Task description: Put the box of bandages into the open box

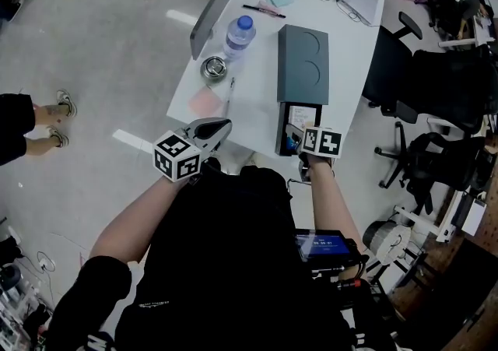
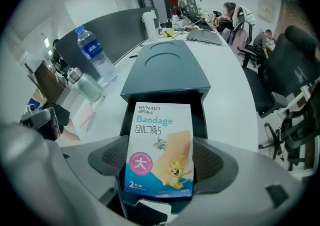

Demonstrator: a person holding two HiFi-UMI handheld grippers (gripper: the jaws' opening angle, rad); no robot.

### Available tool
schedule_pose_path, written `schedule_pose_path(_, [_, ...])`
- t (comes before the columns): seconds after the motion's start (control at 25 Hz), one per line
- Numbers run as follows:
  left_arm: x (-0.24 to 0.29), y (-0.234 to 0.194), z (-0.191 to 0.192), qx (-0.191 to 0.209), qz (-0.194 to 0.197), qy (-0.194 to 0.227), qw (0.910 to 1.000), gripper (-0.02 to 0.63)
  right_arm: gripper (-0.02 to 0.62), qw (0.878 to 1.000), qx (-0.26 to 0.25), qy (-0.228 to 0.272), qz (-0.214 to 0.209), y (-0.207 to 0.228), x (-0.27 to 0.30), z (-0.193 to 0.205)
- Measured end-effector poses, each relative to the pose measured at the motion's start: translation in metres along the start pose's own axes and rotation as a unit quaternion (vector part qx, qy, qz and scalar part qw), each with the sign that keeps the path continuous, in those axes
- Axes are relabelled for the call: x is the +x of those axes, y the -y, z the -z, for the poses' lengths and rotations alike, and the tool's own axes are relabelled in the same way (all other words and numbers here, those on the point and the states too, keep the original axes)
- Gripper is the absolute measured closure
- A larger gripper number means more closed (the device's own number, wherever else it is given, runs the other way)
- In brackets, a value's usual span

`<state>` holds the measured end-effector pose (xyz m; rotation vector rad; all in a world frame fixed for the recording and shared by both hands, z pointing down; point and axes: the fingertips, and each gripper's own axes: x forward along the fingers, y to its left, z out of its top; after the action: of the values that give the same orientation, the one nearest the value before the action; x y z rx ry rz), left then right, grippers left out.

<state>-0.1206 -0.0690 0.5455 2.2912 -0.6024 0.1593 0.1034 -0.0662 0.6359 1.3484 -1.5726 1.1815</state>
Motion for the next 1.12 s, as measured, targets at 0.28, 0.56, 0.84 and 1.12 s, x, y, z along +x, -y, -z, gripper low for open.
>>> schedule_pose_path(0.28, [0.002, -0.005, -0.005, -0.001, 0.005, -0.003, 1.0, 0.6, 0.19, 0.999, -0.028, -0.02, 0.029, 0.005, 0.009, 0.0])
schedule_pose_path(0.56, [0.002, -0.011, -0.004, -0.005, 0.006, -0.005, 1.0, 0.6, 0.19, 0.996, -0.065, -0.035, 0.051, 0.014, 0.012, 0.006])
schedule_pose_path(0.84, [0.002, -0.012, -0.006, -0.005, 0.007, -0.007, 0.9999, 0.6, 0.19, 0.994, -0.078, -0.038, 0.063, 0.014, 0.012, 0.008])
schedule_pose_path(1.12, [0.001, -0.015, -0.006, -0.006, 0.009, -0.009, 0.9999, 0.6, 0.19, 0.996, -0.069, -0.018, 0.044, 0.011, 0.007, 0.003])
